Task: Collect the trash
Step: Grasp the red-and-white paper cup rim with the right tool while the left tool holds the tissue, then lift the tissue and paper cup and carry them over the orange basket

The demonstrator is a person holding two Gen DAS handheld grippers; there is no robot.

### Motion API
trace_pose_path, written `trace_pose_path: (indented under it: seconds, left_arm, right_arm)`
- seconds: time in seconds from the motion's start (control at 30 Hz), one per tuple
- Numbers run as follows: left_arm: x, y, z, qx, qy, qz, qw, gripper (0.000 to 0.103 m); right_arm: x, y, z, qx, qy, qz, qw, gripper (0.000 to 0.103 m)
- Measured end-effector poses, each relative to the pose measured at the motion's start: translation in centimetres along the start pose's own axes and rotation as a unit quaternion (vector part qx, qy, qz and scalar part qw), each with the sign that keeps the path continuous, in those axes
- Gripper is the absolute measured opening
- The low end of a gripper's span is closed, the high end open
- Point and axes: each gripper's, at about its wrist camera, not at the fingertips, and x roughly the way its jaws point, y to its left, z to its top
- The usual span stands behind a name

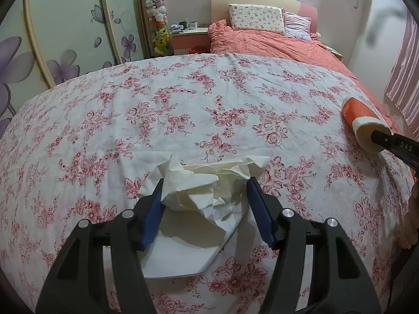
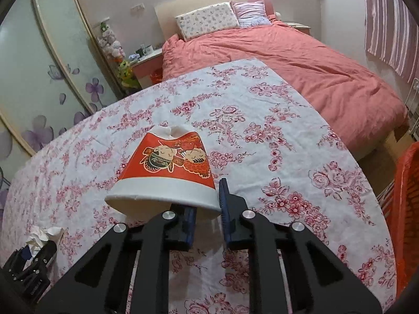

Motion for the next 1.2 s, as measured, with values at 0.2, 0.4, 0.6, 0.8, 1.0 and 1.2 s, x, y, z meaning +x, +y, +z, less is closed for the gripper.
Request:
trace_pose_path:
  seconds: [0.2, 0.4, 0.6, 0.8, 1.0, 1.2]
  left_arm:
    - [0.0, 0.0, 0.0, 0.0, 0.0, 0.0, 1.0, 0.06]
    - [0.0, 0.0, 0.0, 0.0, 0.0, 0.0, 1.0, 0.06]
    - [0.0, 0.1, 0.0, -0.002, -0.001, -0.003, 1.0, 0.06]
    - [-0.8, 0.3, -0.5, -0.006, -0.014, -0.014, 0.9998, 0.051]
    - [-2.2, -0.2, -1.5, 0.002, -0.027, -0.016, 0.9995, 0.045]
    - [-3.9, -1.2, -1.9, 0.01, -0.039, -0.02, 0.999, 0.044]
  right_arm:
    - [-1.8, -0.4, -1.2, -0.01, -0.014, -0.007, 1.0, 0.012]
    - [-3.9, -2.1, -3.1, 0.002, -0.014, -0.012, 1.0, 0.012]
    - [-5.8, -3.5, -4.8, 0.019, -0.009, -0.001, 1.0, 0.011]
    - [-7.6, -4.1, -5.9, 0.017, -0.016, -0.001, 1.0, 0.009]
    - [-8.9, -4.6, -6.3, 0.019, -0.024, 0.001, 1.0, 0.008]
    - [-10.4, -4.6, -6.9, 0.012, -0.034, 0.0, 0.999, 0.008]
